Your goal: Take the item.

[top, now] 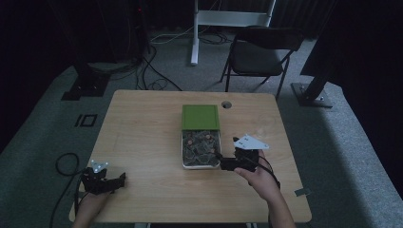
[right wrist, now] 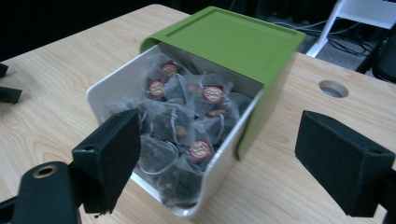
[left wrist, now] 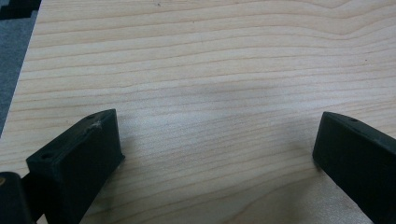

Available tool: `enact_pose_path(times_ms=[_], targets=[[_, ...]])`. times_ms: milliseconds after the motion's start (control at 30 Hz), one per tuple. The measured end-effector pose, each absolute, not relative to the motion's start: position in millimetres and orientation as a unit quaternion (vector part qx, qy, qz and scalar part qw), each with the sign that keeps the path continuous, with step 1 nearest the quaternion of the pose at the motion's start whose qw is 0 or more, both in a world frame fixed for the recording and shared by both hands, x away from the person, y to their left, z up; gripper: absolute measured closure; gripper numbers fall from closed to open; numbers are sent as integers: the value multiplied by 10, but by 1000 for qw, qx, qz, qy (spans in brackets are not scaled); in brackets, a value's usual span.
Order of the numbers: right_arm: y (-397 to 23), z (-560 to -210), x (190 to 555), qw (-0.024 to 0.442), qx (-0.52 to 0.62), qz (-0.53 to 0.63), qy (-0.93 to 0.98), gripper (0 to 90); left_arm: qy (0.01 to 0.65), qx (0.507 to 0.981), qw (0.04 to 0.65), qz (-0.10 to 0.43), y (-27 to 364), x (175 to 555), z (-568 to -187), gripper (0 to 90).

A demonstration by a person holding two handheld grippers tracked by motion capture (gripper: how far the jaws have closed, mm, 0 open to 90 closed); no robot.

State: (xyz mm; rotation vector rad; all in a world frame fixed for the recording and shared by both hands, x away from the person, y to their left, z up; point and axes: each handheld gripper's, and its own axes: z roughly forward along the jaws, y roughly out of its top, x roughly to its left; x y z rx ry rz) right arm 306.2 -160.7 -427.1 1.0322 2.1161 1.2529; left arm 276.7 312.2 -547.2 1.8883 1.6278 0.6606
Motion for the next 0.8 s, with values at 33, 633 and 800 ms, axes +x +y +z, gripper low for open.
enact_pose_path(times_ms=[33, 633, 800], targets=[[-1578, -4273, 3064, 234, 374, 458, 772, 143, 606, 703, 278, 246, 3122, 2767, -5472, 17], [-1216, -4352, 3084, 206, 347, 458, 792, 165, 606, 703, 278, 246, 3122, 2768, -5472, 16], [-1116, -4398, 3093, 197, 341, 457, 798, 166, 606, 703, 278, 246, 3122, 2767, -5471, 17]])
